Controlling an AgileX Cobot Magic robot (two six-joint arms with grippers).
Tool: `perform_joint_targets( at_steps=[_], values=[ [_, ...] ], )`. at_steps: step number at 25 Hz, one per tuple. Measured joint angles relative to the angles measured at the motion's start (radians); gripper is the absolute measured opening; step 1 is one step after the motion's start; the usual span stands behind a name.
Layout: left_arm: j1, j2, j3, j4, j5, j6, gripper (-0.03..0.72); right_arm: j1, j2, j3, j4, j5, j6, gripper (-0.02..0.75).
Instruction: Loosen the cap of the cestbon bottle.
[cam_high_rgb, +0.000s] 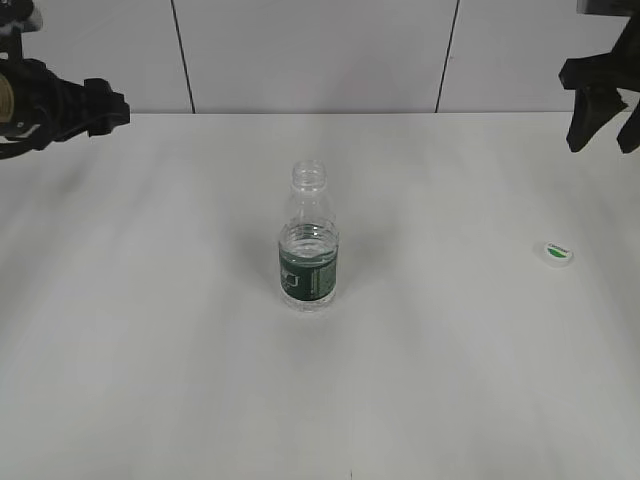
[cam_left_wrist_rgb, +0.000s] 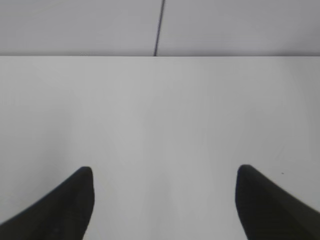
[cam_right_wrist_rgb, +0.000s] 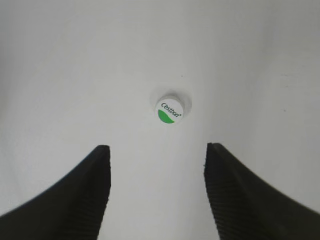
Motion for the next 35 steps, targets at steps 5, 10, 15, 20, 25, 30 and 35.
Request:
perform_joint_targets(
  at_steps=[5,10,15,20,25,30,35],
  values=[
    [-0.008,-0.058,0.000,0.015,0.152,-0.001,0.533,0.000,0.000,-0.003,0.000,0.001,0.000,0.458],
    [-0.031,-0.067,0.000,0.025,0.348,0.029,0.533,0.000,-0.001,-0.005,0.000,0.001,0.000,0.458],
    [-0.044,-0.067,0.000,-0.170,0.521,0.312,0.533,0.000,-0.003,-0.005,0.000,0.001,0.001,0.458],
    [-0.044,-0.067,0.000,-0.535,0.637,0.658,0.533,0.000,-0.004,-0.005,0.000,0.001,0.000,0.458],
    [-0.045,-0.089,-0.045,-0.841,0.724,0.912,0.533,0.000,-0.004,-0.005,0.000,0.001,0.000,0.456],
    [-0.046,-0.093,-0.160,-1.034,0.921,1.061,0.533,0.000,-0.004,-0.005,0.000,0.001,0.000,0.456],
    [-0.046,-0.094,-0.244,-1.114,1.060,1.079,0.533,0.000,-0.009,-0.005,0.000,0.002,0.001,0.456]
  ],
)
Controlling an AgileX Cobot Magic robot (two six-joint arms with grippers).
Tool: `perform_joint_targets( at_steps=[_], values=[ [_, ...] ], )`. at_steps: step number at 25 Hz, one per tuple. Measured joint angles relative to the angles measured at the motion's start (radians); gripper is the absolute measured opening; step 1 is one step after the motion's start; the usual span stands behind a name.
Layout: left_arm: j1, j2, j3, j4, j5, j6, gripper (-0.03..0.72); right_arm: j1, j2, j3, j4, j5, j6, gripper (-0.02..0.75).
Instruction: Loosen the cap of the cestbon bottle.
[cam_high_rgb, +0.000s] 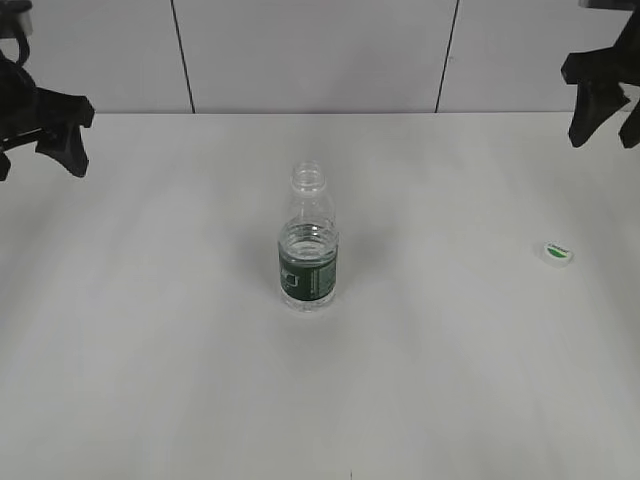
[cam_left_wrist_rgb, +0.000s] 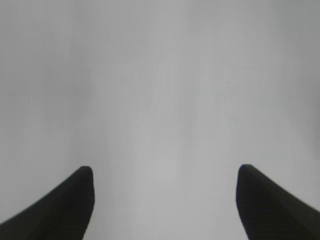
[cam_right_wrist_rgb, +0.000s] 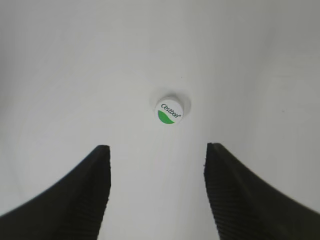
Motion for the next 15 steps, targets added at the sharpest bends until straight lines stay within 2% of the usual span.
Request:
perform_joint_targets(
  at_steps=[9,15],
  values=[
    [0.000,-0.001,-0.023,-0.015,0.159,0.004,0.533,0.000,-0.111,0.009,-0.024,0.001,0.003,0.457],
    [0.000,-0.001,-0.024,-0.006,0.246,0.026,0.533,0.000,-0.265,0.110,-0.030,0.001,0.013,0.457]
  ],
)
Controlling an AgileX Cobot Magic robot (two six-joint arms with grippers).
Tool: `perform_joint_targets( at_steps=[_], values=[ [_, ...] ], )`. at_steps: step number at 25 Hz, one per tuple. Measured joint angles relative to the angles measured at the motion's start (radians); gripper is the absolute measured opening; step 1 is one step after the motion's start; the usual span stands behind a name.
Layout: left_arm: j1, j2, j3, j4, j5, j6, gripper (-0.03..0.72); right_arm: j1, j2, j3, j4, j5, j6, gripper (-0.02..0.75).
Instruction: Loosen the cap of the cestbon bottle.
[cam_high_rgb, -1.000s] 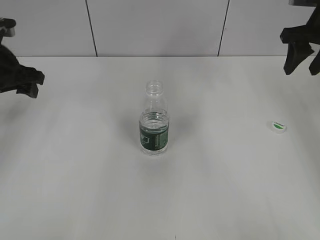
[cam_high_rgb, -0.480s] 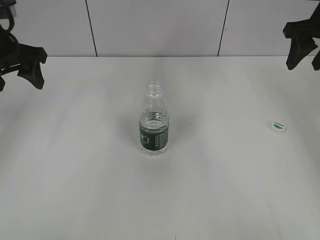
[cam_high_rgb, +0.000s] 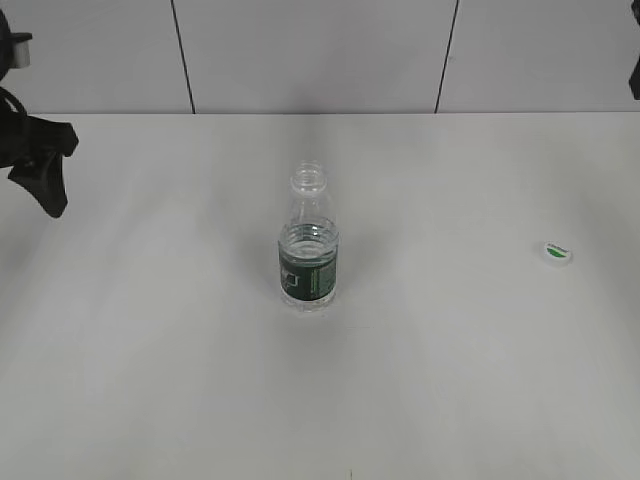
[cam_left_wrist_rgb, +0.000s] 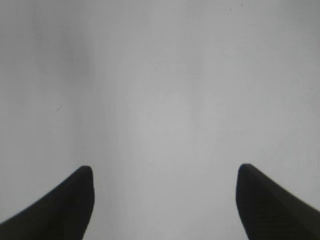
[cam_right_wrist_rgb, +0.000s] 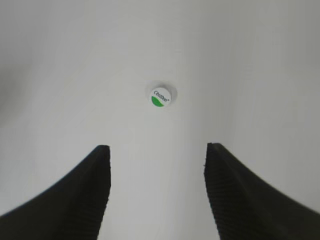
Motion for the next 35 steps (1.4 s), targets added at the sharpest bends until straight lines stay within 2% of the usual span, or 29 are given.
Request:
perform_joint_targets(
  at_steps=[5,12,24,29,35],
  values=[
    [0.000,-0.037,0.000,0.000,0.073,0.002,0.533,0.000,-0.162,0.137,0.000,0.000,0.001,0.457],
    [-0.002,-0.183,0.032,0.001,0.079,0.002,0.533,0.000,-0.417,0.363,-0.004,0.000,0.002,0.457],
    [-0.002,-0.593,0.390,0.006,0.020,-0.026,0.533,0.000,-0.810,0.640,-0.024,0.002,0.002,0.457],
    [-0.002,-0.839,0.572,0.045,-0.051,-0.031,0.526,0.000,-1.019,0.731,-0.027,0.003,0.002,0.457],
    [-0.002,-1.171,0.690,0.055,-0.027,-0.012,0.507,0.000,-1.203,0.863,-0.027,-0.004,0.002,0.457]
  ],
)
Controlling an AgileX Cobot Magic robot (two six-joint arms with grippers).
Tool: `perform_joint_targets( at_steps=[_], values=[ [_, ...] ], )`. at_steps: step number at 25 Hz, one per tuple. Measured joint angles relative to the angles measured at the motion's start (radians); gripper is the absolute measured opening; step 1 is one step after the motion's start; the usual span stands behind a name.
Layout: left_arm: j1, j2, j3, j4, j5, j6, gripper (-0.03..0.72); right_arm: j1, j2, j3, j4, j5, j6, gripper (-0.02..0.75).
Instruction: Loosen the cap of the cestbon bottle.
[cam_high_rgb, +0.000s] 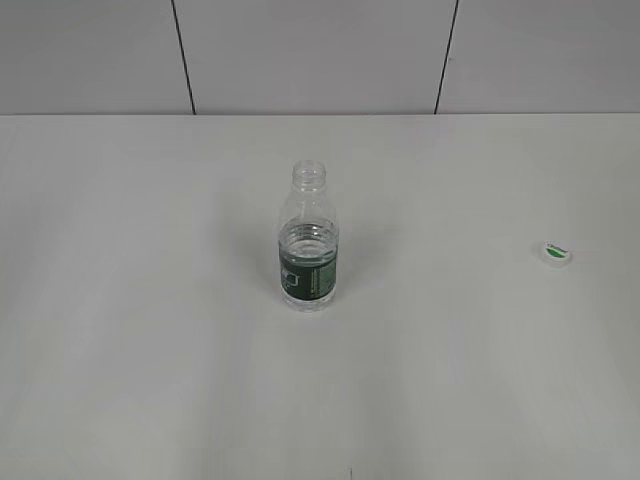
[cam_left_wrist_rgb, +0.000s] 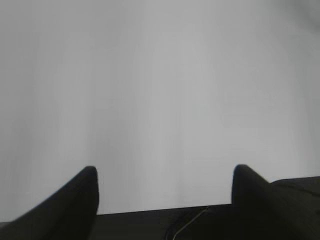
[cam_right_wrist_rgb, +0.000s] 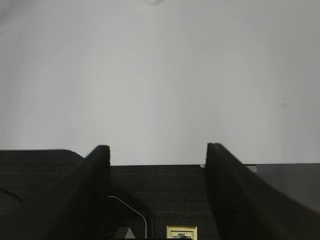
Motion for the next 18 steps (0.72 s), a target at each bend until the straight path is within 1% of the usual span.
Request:
perform_joint_targets(
  at_steps=[4,9,13,18],
  values=[
    [0.000,-0.206,0.007,0.001,0.049,0.011,0.495,0.000,-0.113,0.084,0.000,-0.005,-0.014,0.457],
    [0.000,-0.408,0.008,0.000,0.095,0.012,0.491,0.000,-0.262,0.167,0.000,-0.068,-0.032,0.457],
    [0.000,-0.502,0.011,-0.005,0.114,0.012,0.491,0.000,-0.371,0.195,0.000,-0.090,-0.040,0.457],
    [0.000,-0.565,0.015,-0.008,0.119,0.014,0.491,0.000,-0.494,0.208,-0.002,-0.101,-0.042,0.457]
  ],
)
